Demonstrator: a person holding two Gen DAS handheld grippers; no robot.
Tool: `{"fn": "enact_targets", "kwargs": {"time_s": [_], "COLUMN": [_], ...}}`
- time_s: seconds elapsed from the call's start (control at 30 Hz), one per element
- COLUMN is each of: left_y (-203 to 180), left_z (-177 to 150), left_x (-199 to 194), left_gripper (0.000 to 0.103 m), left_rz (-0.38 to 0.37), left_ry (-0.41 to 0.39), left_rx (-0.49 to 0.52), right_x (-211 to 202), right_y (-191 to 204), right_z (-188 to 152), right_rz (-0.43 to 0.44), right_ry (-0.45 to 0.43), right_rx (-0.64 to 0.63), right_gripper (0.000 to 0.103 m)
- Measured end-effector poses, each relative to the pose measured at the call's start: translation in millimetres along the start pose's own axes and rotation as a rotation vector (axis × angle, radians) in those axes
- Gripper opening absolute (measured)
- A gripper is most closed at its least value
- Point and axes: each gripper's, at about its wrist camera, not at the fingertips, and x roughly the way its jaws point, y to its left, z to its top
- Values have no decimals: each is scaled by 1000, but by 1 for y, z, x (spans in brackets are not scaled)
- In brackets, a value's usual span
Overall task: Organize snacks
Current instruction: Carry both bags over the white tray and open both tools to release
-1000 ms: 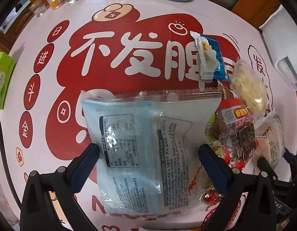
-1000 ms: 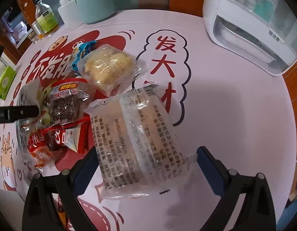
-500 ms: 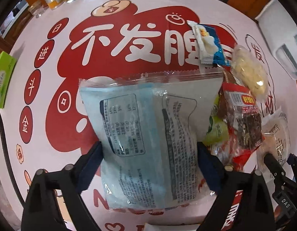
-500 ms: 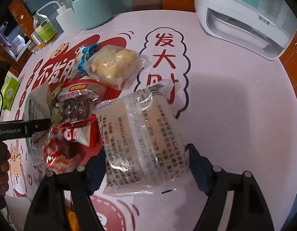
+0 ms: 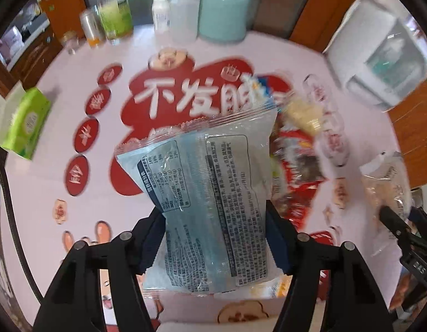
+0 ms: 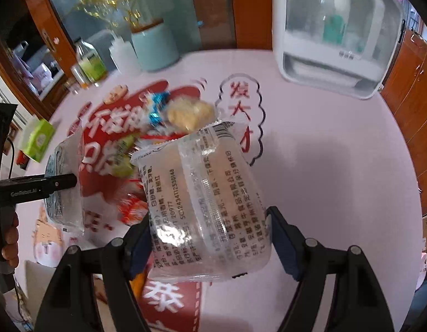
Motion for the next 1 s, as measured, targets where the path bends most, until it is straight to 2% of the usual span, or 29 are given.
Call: {"fn": "enact_targets", "kwargs": {"time_s": [0.2,0.33,0.6,0.77,0.9,1.0], "left_y": [-9,-14,-20,-28,-35,-41], "left_z": [-14,-45,-125,-179,-211,-233], "left_x": [-99,-167,-262,-274,-261,-242], "left_gripper": [63,63,63,63,63,64], "left_rz": [-52,-94,-150,-101,-67,-13], "left_ry": [-114,-180,-294,-345,-351,-339], "left_rx": [92,141,207,236,246,260], "right_x": [-67,-119,-213,-243,-246,-238], "right_y": [25,43,69,80,88,90], "right_z": [-4,-16,-60,-98,-132,-154], "right_rz": [57,92,123,140,147,138], "right_ry": [-99,-172,-293,-325,-301,-270], "right_rx": [-26,-55,-75,-91,-90,-76], "right_gripper": [77,77,77,78,78,78]}}
